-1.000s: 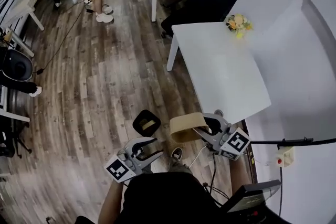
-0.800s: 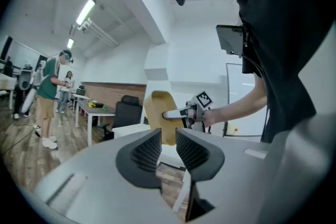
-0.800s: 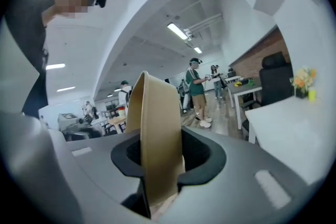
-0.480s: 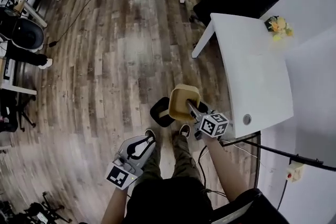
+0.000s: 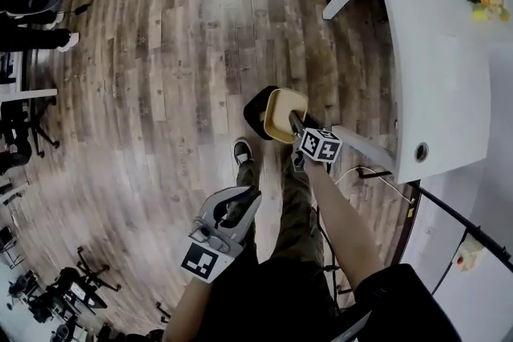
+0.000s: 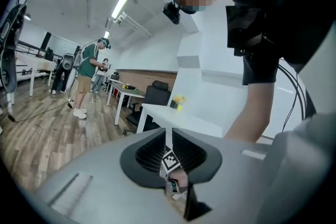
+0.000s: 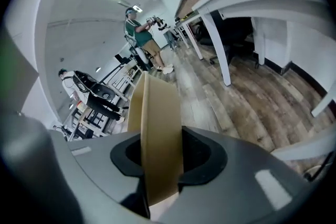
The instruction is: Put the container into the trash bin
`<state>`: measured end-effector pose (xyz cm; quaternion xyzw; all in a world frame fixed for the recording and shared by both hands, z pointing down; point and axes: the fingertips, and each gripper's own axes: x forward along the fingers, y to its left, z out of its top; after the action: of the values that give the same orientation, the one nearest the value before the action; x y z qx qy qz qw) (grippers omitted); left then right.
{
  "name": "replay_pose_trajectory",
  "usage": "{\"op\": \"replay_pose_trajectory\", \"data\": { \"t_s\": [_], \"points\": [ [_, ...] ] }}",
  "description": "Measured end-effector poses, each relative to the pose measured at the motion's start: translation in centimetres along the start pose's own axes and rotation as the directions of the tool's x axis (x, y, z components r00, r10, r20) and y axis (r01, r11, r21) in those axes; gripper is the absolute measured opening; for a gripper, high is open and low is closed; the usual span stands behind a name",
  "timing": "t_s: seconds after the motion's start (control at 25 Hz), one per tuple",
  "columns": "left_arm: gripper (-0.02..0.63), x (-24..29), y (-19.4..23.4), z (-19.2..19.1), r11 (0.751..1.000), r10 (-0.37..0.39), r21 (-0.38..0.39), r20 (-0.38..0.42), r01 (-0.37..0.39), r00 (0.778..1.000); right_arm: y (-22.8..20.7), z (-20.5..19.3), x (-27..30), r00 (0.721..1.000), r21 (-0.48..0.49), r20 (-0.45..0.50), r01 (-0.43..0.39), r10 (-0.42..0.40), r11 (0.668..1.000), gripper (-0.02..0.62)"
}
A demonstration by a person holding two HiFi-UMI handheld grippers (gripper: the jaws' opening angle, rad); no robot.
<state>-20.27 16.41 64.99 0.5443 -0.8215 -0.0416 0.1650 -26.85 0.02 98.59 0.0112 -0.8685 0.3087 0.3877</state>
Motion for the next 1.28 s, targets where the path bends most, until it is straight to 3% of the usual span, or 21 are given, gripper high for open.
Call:
{"op": "replay_pose_trajectory", "data": {
  "t_s": [0.2, 0.44, 1.28],
  "points": [
    [0.038, 0.3, -0.1, -3.7, 0.998, -0.016, -0.058, -0.049, 0.013, 0.999, -2.1, -4.4, 3.8, 0.997, 0.016, -0.071, 0.030, -0.028, 0.999, 0.149],
    [0.038, -0.5, 0.7, -6.3, 0.994, 0.010, -0.106, -0.087, -0.019, 0.996, -4.6, -7.1, 6.7, 0.989, -0.001, -0.131, 0.075, -0.074, 0.997, 0.150],
    [0.040, -0.7, 2.2, -8.9, 0.984, -0.017, -0.176, -0.115, -0.004, 0.993, -5.0, -9.1, 11.3, 0.977, -0.006, -0.174, 0.127, -0.126, 0.992, 0.164]
  ]
}}
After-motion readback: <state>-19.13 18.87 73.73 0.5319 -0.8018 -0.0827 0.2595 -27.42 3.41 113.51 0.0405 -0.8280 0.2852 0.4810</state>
